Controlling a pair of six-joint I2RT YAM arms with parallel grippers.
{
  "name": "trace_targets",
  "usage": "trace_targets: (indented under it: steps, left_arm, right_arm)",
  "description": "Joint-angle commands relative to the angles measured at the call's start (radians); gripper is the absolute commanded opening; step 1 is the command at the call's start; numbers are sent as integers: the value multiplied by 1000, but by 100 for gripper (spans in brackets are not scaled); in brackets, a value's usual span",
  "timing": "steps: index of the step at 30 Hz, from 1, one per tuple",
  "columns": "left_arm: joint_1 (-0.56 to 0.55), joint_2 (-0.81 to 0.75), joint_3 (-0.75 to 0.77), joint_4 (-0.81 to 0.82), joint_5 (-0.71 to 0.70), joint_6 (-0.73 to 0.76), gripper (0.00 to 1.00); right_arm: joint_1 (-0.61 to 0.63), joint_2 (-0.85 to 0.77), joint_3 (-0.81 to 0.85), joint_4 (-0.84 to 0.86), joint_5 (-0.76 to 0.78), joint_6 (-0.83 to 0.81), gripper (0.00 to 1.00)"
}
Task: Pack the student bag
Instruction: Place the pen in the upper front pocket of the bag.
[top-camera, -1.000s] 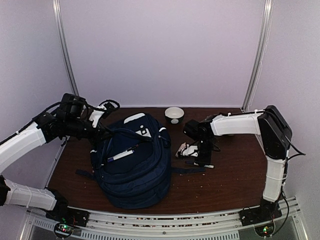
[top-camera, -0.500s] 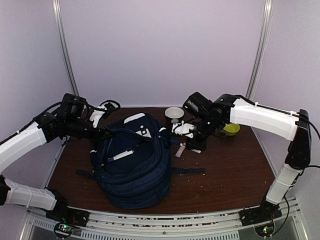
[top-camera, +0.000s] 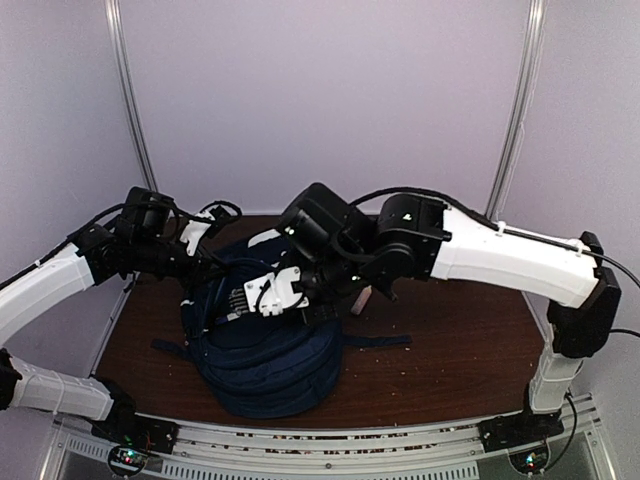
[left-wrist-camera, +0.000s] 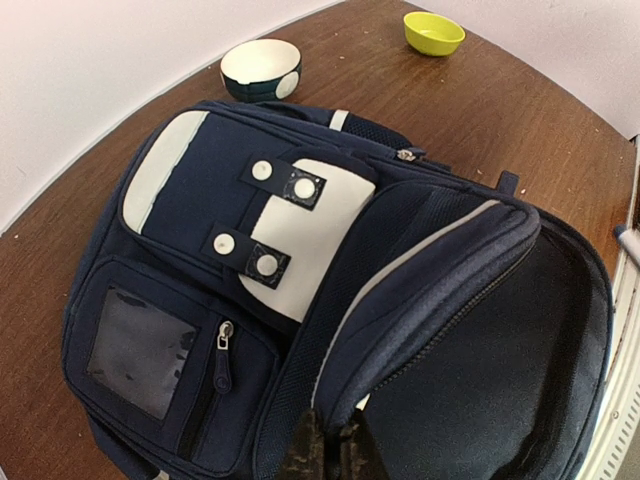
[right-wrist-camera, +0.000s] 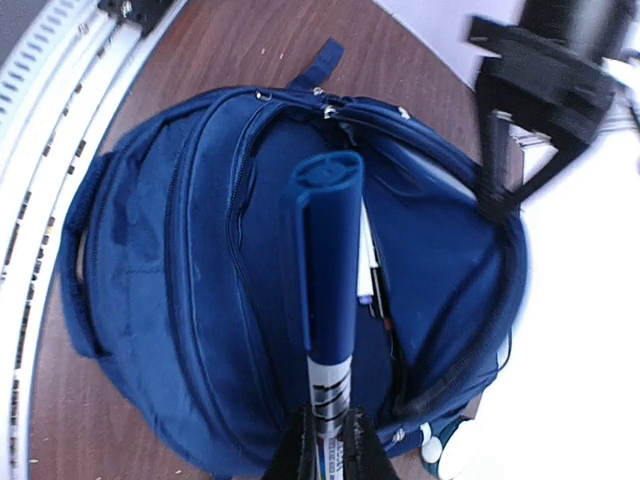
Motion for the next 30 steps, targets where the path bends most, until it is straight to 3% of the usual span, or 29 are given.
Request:
trace_targets:
  steps: [1, 12, 23, 26, 30]
  left_arm:
    - [21, -24, 7, 108, -27, 0, 0]
    - [21, -22, 8, 108, -13, 1, 0]
    - [20, -15, 6, 108, -23, 3, 0]
    - [20, -9, 8, 108, -20, 3, 0]
    - [21, -3, 7, 108, -24, 3, 0]
  right_arm:
    - [17, 99, 15, 100, 156, -109, 3]
    - [2, 298, 63, 274, 262, -195, 2]
    - [-26, 338, 63, 324, 270, -192, 17]
    - [-27, 305, 61, 291, 220, -168, 29]
    - [-26, 225, 63, 182, 63, -131, 33]
